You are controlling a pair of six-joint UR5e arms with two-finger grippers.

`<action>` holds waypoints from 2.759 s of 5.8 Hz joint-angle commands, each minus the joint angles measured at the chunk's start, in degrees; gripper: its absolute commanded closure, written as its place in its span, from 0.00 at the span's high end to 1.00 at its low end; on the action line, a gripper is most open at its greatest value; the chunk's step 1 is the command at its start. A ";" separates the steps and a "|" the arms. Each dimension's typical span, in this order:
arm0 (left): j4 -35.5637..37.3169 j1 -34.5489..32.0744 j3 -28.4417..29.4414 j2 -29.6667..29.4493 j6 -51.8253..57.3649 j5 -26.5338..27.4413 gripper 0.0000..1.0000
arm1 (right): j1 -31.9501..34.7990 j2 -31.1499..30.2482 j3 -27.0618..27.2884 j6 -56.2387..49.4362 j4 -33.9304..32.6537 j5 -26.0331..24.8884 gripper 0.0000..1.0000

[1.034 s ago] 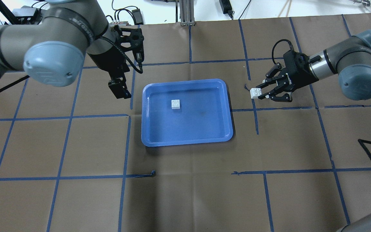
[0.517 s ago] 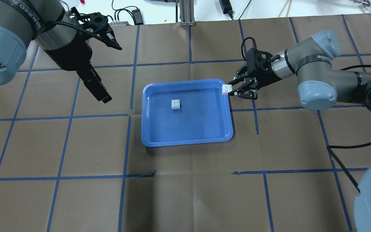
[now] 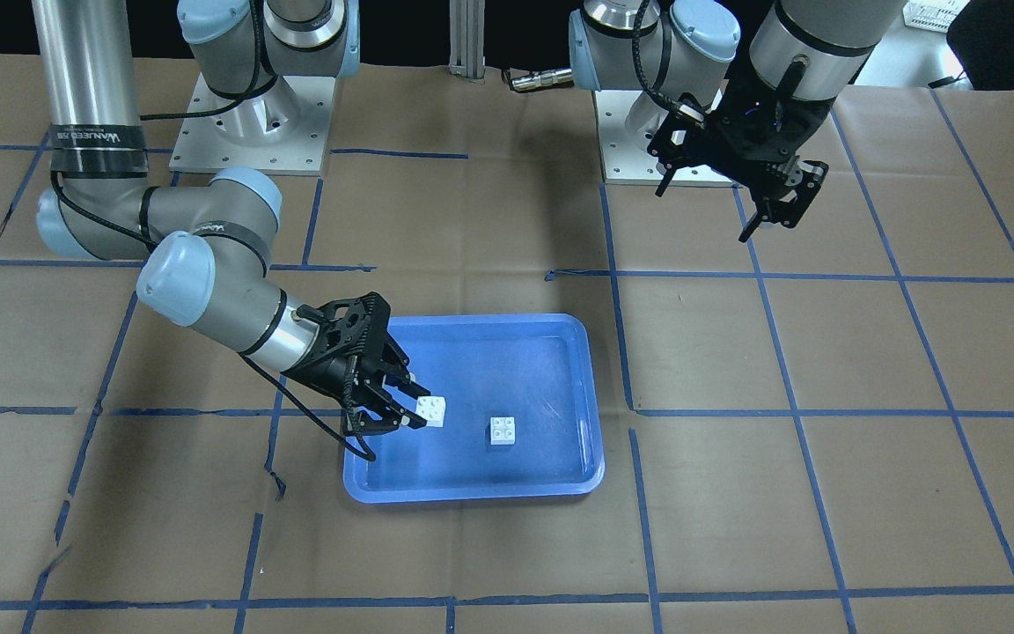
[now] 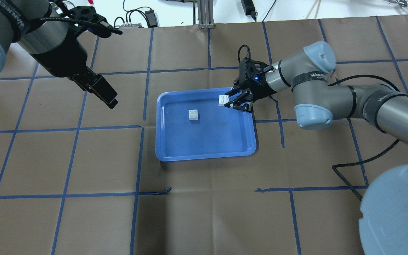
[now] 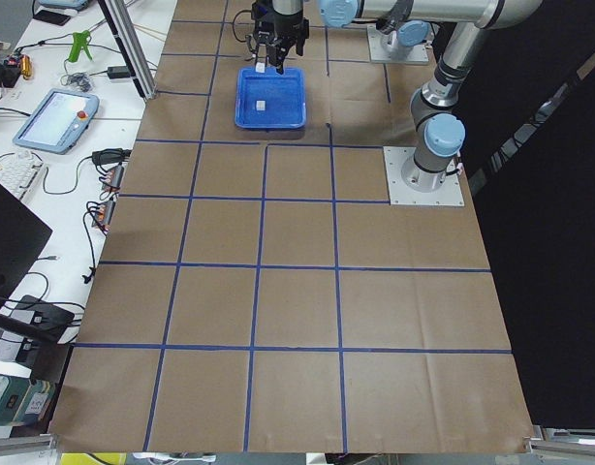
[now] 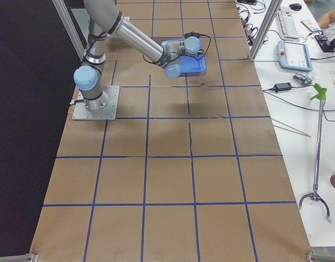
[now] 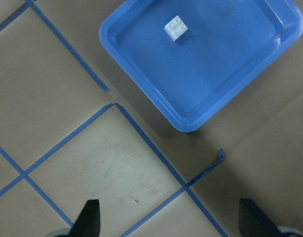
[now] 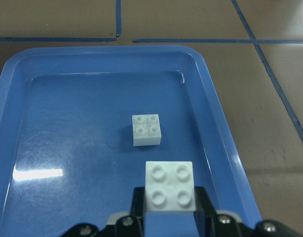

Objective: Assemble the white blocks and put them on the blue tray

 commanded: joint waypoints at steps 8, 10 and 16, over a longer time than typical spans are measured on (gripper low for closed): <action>5.98 1.97 -0.29 0.63 -18.75 0.12 0.99 | 4.14 8.47 -2.65 4.45 -6.31 -1.42 0.31; 6.33 1.80 -0.82 0.02 -19.01 -0.06 0.99 | 4.67 8.83 -2.66 4.53 -6.40 -2.47 0.31; 7.21 1.80 0.06 -0.69 -18.66 -0.68 0.99 | 5.91 9.53 -2.66 4.62 -6.40 -2.48 0.31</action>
